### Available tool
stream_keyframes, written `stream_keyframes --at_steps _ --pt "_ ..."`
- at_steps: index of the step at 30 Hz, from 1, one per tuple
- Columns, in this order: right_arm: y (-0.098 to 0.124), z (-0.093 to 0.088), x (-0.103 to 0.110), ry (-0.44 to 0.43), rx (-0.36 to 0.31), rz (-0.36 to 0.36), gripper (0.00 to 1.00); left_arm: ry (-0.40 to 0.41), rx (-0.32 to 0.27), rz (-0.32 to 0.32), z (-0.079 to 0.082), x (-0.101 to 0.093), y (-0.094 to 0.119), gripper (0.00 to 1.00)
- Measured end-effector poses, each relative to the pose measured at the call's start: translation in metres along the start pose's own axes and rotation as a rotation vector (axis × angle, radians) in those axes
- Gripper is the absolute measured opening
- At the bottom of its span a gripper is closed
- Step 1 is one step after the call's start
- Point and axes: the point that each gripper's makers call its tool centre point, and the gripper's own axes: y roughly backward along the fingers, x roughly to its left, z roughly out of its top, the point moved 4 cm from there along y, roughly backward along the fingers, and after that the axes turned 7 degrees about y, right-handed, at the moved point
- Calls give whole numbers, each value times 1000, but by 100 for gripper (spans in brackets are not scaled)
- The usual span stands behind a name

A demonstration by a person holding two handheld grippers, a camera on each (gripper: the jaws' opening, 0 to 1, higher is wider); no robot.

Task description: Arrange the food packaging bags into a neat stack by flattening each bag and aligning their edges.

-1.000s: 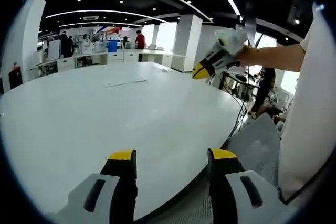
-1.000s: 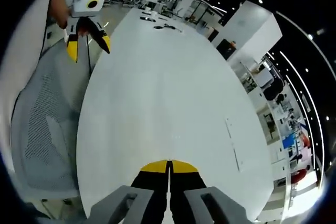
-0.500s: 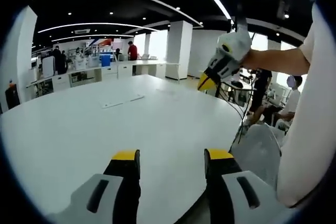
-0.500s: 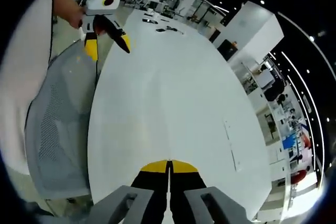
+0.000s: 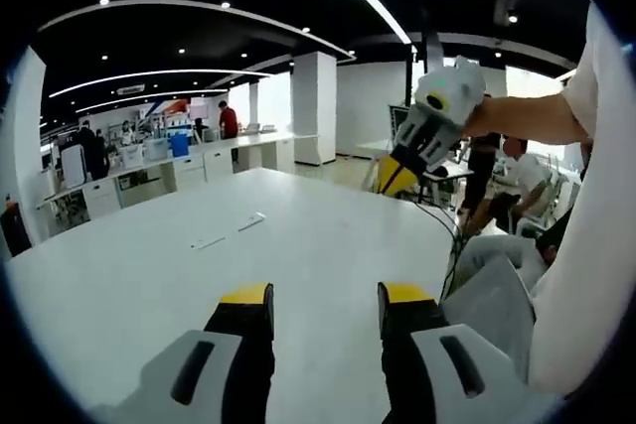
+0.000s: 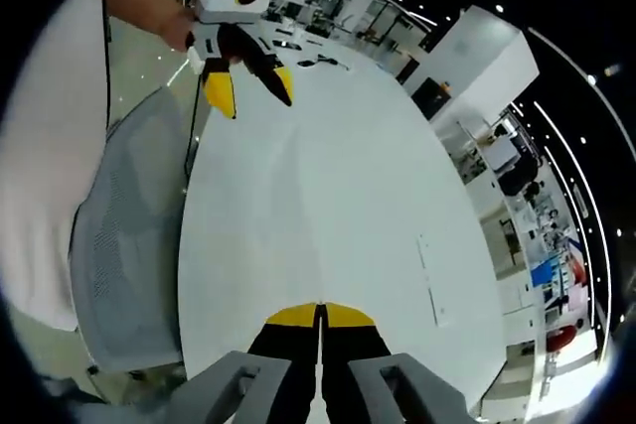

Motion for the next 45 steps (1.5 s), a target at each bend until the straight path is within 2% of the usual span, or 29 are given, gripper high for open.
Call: stream_keyframes --at_steps 11,28,39,45 --pt "15 12 0 20 3 8 0 -42 -17 -37 21 -1 -8 31" --pt "32 20 -2 43 18 19 0 -101 -18 -120 40 -17 -10 19" --pt "37 24 0 62 20 33 0 -157 4 -153 43 -22 -11 14" --pt "39 24 0 73 29 35 0 -220 47 -187 49 -28 -10 10"
